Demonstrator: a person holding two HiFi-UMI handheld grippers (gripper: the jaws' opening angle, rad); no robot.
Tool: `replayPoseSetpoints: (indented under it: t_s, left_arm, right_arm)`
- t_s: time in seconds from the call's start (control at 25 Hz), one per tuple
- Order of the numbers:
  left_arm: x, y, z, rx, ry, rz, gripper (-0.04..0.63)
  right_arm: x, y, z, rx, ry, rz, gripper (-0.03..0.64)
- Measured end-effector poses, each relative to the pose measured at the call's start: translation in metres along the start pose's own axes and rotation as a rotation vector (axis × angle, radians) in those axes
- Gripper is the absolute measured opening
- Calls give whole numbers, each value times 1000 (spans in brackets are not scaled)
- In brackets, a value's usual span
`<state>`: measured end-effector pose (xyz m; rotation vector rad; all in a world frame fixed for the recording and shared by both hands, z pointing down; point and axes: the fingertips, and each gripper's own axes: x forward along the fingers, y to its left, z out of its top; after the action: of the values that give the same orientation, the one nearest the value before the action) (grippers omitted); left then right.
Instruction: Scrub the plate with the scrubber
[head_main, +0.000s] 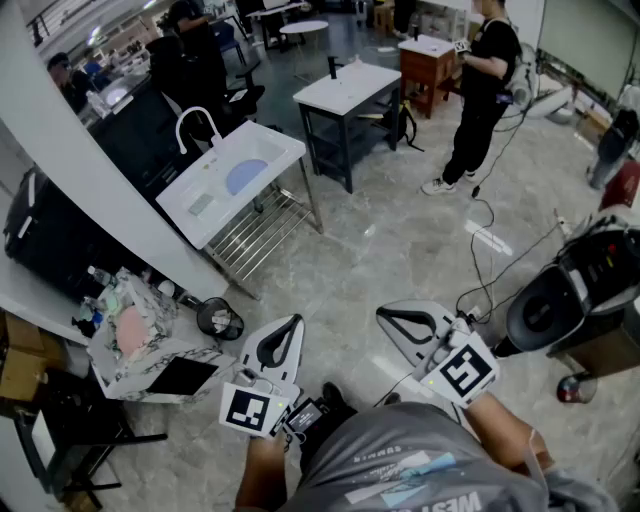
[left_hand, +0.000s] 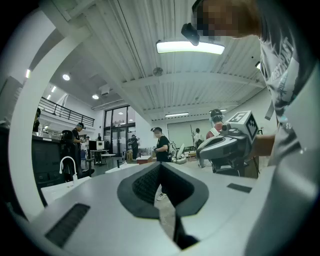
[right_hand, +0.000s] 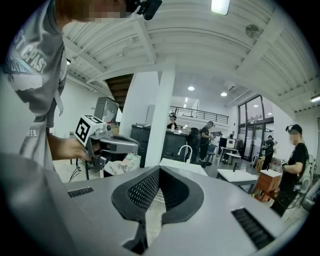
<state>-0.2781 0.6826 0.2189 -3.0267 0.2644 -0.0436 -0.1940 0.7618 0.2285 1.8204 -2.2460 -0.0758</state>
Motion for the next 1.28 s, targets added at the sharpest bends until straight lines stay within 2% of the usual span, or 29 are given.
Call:
replayPoseSetpoints:
  t_s: [0.4, 0.56, 1.0, 1.28]
  left_arm:
    - [24, -22, -2, -22, 25, 3, 2]
    - [37, -32, 2, 4, 17, 0, 2]
    - [68, -47, 5, 13, 24, -16, 2]
    - [82, -6, -11, 2, 57, 5, 2]
  right_arm:
    - [-20, -20, -9, 5, 5, 14, 29]
    - [-29, -29, -15, 11, 13, 17, 29]
    - [-43, -58, -29, 37, -8, 0, 29]
    - [-2, -79, -36, 87, -18, 19, 31]
